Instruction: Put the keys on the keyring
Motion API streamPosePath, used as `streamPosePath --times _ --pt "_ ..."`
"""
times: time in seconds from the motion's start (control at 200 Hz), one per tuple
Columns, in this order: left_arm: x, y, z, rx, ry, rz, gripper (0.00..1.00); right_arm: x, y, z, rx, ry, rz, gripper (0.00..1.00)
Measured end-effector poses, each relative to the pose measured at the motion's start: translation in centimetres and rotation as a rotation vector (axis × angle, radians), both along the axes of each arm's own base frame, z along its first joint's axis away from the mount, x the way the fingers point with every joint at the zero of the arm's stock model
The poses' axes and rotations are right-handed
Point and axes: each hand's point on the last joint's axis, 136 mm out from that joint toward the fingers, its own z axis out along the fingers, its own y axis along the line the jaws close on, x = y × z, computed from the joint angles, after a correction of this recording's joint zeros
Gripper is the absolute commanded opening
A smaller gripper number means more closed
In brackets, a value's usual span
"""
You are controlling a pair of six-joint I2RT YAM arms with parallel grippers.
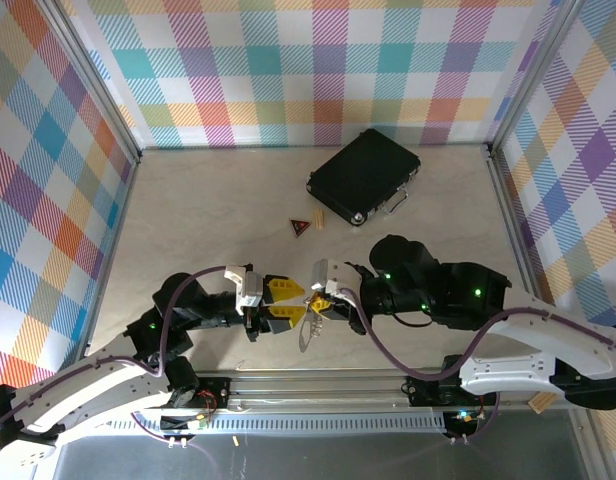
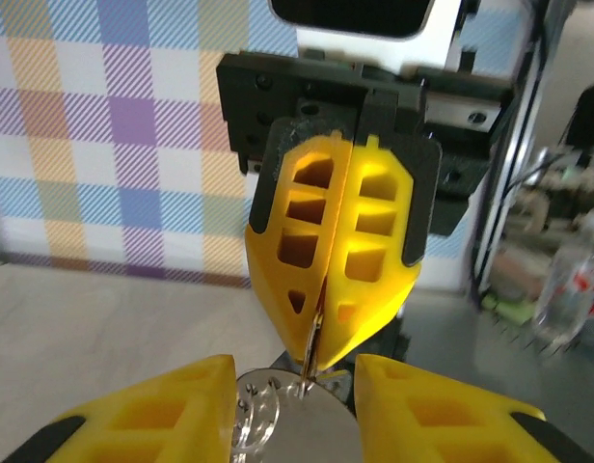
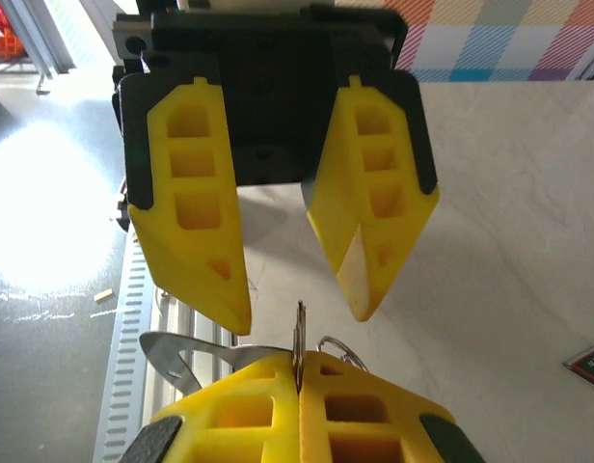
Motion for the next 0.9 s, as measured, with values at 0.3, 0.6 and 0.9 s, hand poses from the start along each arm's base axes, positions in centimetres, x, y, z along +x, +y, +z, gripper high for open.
streamPosePath --times 0.3,0.6,0.9 --pt "0.6 0.5 -1.2 0.172 -0.068 0.043 0.25 0.2 0.6 -0.4 -0.091 0.001 0.020 0.00" --pt "0.6 0.3 -3.0 0.249 -0.069 0.031 0.09 0.4 0.9 -1.4 -0.139 0.011 0.021 0.00" --pt "0.1 0.7 -2.7 0.233 -0.061 0.021 0.00 0.3 1.0 -1.3 -0.131 0.013 0.021 0.04"
